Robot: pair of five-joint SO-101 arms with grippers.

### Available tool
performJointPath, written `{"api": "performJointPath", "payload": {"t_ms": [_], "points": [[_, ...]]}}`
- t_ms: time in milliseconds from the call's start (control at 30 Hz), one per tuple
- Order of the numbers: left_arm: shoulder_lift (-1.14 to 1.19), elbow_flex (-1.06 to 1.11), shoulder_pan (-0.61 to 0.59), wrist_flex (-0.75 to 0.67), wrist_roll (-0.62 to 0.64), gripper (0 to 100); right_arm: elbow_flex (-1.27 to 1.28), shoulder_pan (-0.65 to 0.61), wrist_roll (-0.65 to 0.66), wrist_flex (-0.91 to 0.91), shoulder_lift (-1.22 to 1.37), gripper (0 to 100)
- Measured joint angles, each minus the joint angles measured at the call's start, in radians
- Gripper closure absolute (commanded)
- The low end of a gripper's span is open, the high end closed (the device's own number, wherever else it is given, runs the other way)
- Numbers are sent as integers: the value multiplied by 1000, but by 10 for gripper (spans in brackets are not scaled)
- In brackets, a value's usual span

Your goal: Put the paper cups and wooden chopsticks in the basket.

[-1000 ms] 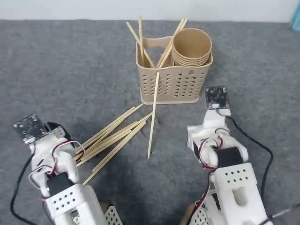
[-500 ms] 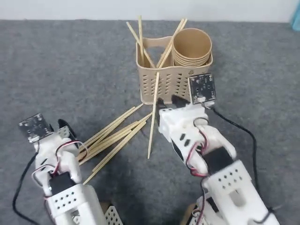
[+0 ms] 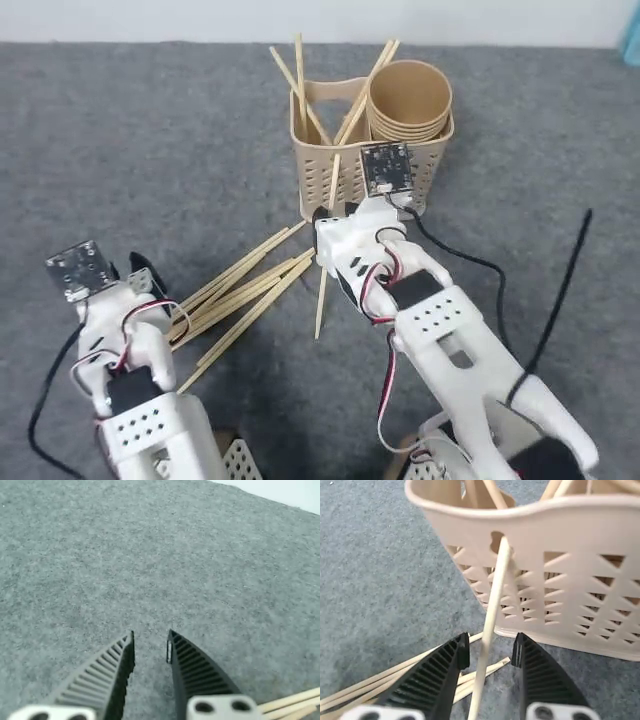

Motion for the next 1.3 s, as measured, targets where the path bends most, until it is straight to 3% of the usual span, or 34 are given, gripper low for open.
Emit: {"api": "performJointPath", "payload": {"t_ms": [100,500,1033,1167,1300], "points": [[0,0,0,0,0,893,0,0,0,-9,8,991],[0,0,0,0,0,894,0,2,-3,6,-32,992],[0,0,0,0,0,893,5,-84,92,514,-666,992],[0,0,0,0,0,893,40,-86,135,506,-721,992],[0,0,0,0,0,893,40,-49,153,350,-733,992]]}}
